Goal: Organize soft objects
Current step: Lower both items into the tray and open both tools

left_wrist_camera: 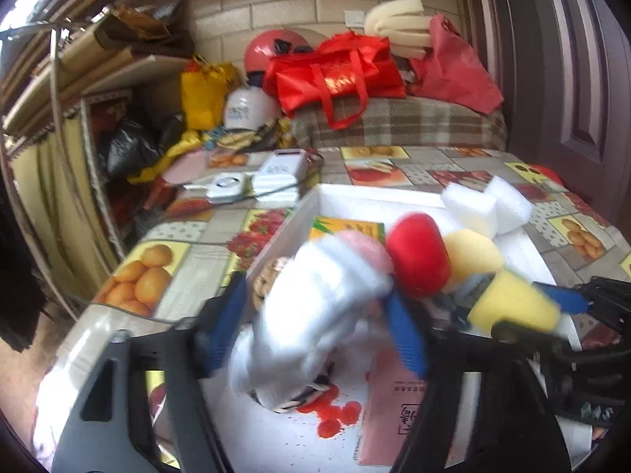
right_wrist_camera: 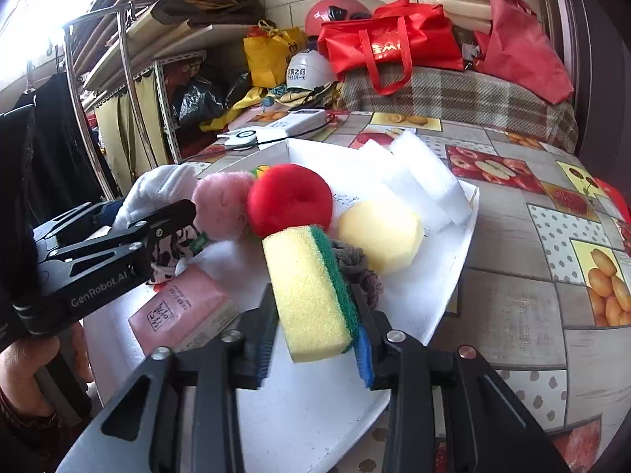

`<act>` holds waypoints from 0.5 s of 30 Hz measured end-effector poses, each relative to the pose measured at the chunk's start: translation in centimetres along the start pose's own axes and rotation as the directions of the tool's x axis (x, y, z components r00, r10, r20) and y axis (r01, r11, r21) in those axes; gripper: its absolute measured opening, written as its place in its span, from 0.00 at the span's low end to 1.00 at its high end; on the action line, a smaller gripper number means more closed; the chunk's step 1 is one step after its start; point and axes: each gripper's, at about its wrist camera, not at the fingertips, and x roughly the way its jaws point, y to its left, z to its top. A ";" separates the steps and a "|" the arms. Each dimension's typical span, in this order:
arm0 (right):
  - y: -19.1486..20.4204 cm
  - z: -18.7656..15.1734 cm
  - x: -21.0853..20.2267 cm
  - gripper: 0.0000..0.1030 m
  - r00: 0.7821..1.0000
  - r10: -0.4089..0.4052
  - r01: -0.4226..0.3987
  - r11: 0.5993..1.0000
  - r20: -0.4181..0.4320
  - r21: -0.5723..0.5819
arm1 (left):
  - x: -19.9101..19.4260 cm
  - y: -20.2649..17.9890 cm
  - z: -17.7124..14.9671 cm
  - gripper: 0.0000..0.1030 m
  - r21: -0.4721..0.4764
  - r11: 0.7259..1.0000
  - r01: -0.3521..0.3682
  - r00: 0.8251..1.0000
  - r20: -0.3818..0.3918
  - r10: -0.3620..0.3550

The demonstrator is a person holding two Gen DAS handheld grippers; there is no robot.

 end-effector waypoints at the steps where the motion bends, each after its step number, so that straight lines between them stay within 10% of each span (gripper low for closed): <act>1: 0.0 0.0 -0.1 0.84 1.000 -0.008 0.008 1.000 0.004 0.000 | -0.5 0.1 0.0 0.89 -0.004 1.000 -0.012 1.000 0.027 0.012; 15: -0.9 -0.2 -3.0 0.92 0.984 -0.070 0.060 0.996 0.164 0.061 | -2.5 0.9 -0.3 0.92 -0.038 0.998 -0.049 0.990 0.128 0.054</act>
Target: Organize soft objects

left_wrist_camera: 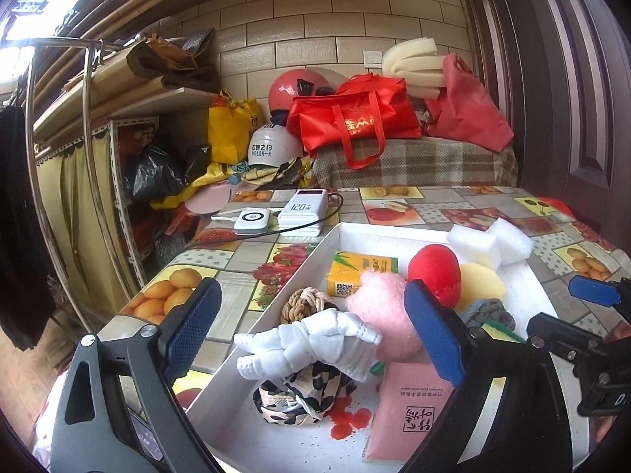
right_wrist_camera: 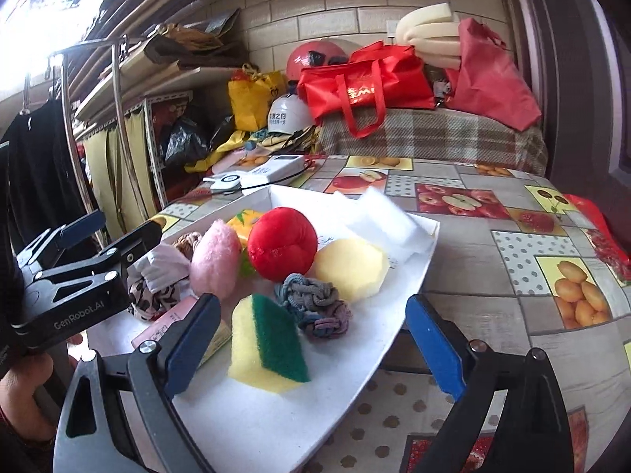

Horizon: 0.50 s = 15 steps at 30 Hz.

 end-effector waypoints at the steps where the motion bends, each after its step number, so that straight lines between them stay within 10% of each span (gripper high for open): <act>1: -0.3 0.0 -0.1 0.92 1.000 0.001 -0.001 1.000 0.002 0.016 | 0.0 0.0 0.0 0.92 -0.001 1.000 0.001 1.000 -0.003 -0.001; 15: -0.8 -1.8 -4.9 0.92 0.993 -0.043 0.042 0.999 0.107 0.014 | -2.4 -4.0 -1.0 0.92 0.091 0.994 0.059 0.997 -0.056 -0.054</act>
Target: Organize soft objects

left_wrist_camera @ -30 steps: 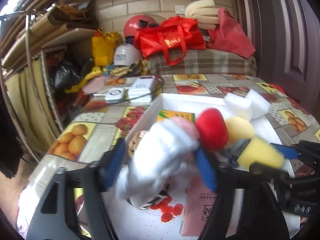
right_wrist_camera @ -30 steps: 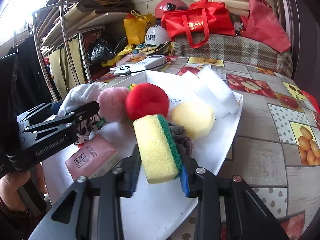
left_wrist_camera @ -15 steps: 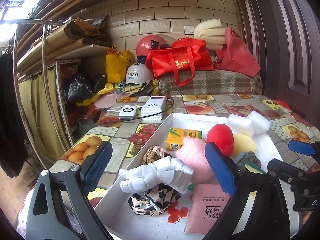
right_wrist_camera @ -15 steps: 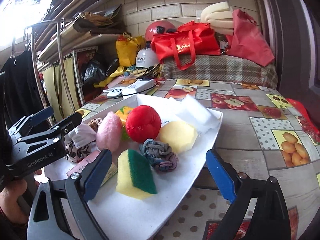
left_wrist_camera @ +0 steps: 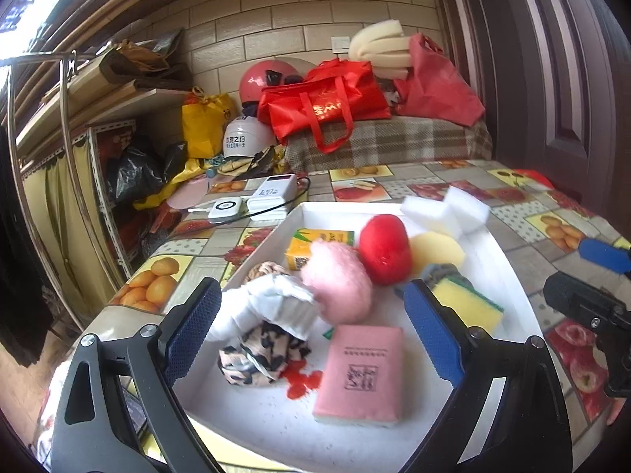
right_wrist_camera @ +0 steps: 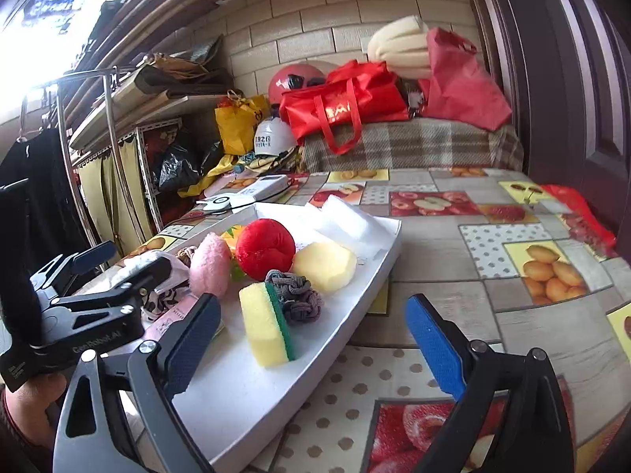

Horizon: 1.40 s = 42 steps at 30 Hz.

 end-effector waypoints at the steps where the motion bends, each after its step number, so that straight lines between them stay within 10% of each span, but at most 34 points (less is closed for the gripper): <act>1: 0.2 -0.1 -0.6 0.92 1.000 -0.014 0.014 1.000 0.020 -0.018 | -0.3 -0.4 -0.1 0.92 0.008 1.000 0.007 1.000 -0.005 -0.007; 12: -4.1 -0.9 -5.6 0.93 0.966 -0.256 0.253 0.963 0.024 0.089 | -4.8 -3.3 -1.3 0.92 -0.068 0.987 0.146 0.987 -0.058 -0.150; 22: -5.4 -2.6 -11.4 0.93 0.939 -0.298 0.277 0.951 0.172 0.135 | -7.8 -3.5 -1.8 0.92 -0.087 0.995 -0.058 0.998 0.000 0.058; 30: -6.2 -2.5 -11.4 0.93 0.944 -0.292 0.266 0.949 0.154 0.169 | -7.2 -4.2 -2.0 0.92 -0.026 0.999 -0.034 0.999 -0.036 0.033; 42: -6.4 -2.4 -12.1 1.00 0.871 -0.451 0.424 0.891 0.193 0.163 | -7.6 -6.4 -1.6 0.92 0.073 0.997 0.006 1.000 0.012 -0.007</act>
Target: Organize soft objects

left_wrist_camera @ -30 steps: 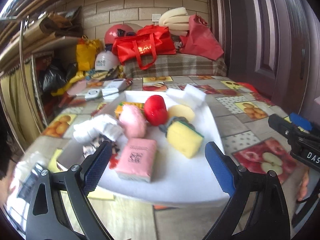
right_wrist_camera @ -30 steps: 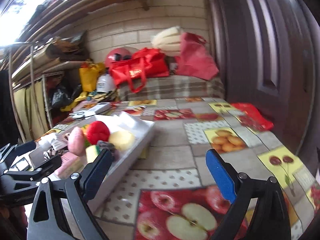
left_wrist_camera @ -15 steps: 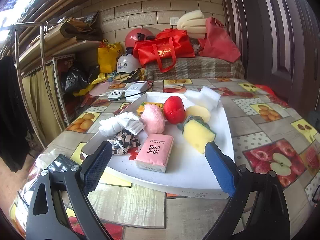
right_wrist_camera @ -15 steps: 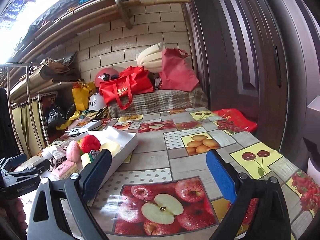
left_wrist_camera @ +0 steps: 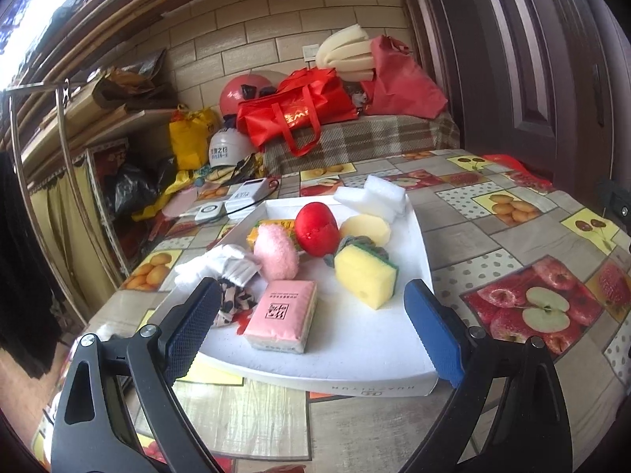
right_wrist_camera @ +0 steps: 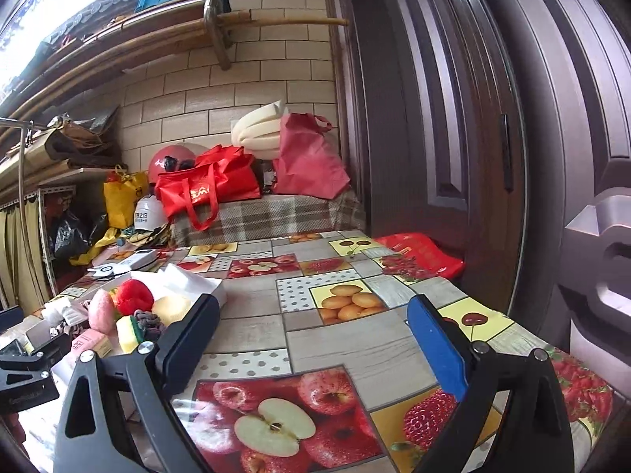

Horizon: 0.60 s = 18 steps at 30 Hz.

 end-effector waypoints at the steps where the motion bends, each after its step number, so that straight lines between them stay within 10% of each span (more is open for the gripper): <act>1: -0.1 0.0 0.3 1.00 1.000 0.005 -0.005 1.000 -0.017 0.004 | 0.1 -0.1 0.0 0.92 0.002 1.000 0.001 1.000 -0.002 -0.001; 18: 0.2 0.1 0.6 1.00 0.998 0.037 -0.037 0.999 -0.047 -0.012 | 0.9 1.0 -0.1 0.92 -0.059 0.998 -0.023 0.999 -0.036 0.021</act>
